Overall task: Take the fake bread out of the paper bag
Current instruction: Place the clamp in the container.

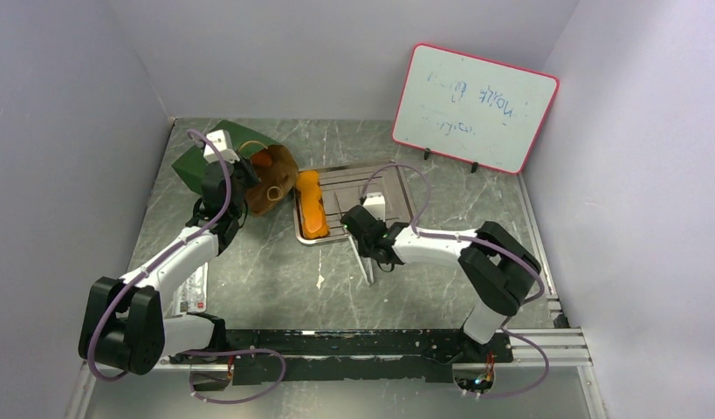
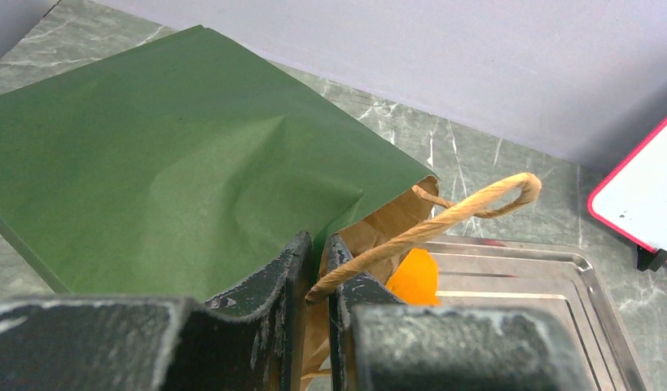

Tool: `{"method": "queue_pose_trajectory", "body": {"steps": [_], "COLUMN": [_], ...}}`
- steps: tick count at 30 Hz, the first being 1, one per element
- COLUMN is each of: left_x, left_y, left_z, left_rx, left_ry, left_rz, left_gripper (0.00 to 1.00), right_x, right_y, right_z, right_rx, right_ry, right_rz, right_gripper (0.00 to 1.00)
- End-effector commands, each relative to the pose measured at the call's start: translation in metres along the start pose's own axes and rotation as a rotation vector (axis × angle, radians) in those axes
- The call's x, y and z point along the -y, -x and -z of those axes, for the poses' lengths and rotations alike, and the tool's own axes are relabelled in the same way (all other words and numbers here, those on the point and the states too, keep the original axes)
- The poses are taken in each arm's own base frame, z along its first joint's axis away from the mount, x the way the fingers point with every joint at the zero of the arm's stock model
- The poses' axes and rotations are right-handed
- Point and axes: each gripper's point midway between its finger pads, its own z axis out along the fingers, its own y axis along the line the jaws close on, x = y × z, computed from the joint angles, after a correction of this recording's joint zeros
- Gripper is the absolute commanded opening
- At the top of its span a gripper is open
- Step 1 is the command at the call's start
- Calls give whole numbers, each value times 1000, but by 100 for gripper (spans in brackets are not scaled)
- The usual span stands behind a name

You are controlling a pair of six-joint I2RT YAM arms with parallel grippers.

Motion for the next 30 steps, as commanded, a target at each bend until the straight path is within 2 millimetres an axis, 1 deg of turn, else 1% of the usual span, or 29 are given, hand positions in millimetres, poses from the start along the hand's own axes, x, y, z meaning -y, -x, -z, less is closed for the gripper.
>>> {"method": "queue_pose_trajectory", "body": {"steps": [1,4,5,7,10,14,17,19,22,23,24,27,28,29,30], "left_x": [7,8,7,7,7,8,7,9,10,10,10,10,9,9,9], "left_y": [27,25,24,24,22,22,21,20,18,17,17,16,15,15,16], "left_z": [-1,-1,-1,-1,-1,-2,-3,-4,-5,-5,-5,-6,-6,-6,-6], "left_rx": [72,68,67,66,64,64,60,57,52,50,48,43,40,40,40], "left_ry": [-23,-26,-25,-25,-27,-28,-28,-33,-38,-39,-39,-36,-35,-33,-32], "left_rz": [23,22,21,21,20,20,19,22,28,30,30,25,23,21,19], "left_gripper": [7,7,7,7,7,7,7,7,7,7,7,7,7,7,7], "right_x": [0,1,2,3,7,7,14,19,34,35,32,19,15,11,11], "right_y": [12,15,17,22,28,36,45,51,54,53,53,46,44,44,38], "right_z": [-9,-7,-5,0,8,26,42,49,54,56,59,61,63,68,69], "right_rx": [45,55,61,75,102,180,304,377,498,521,537,507,520,545,560], "right_ry": [-17,-16,-16,-15,-14,23,2,15,22,51,87,161,177,195,212], "right_rz": [13,6,2,-2,-7,1,1,-27,-140,-178,-190,-104,-86,-76,-57], "right_gripper": [10,36,43,52,59,61,61,58,51,50,53,72,80,97,99]}}
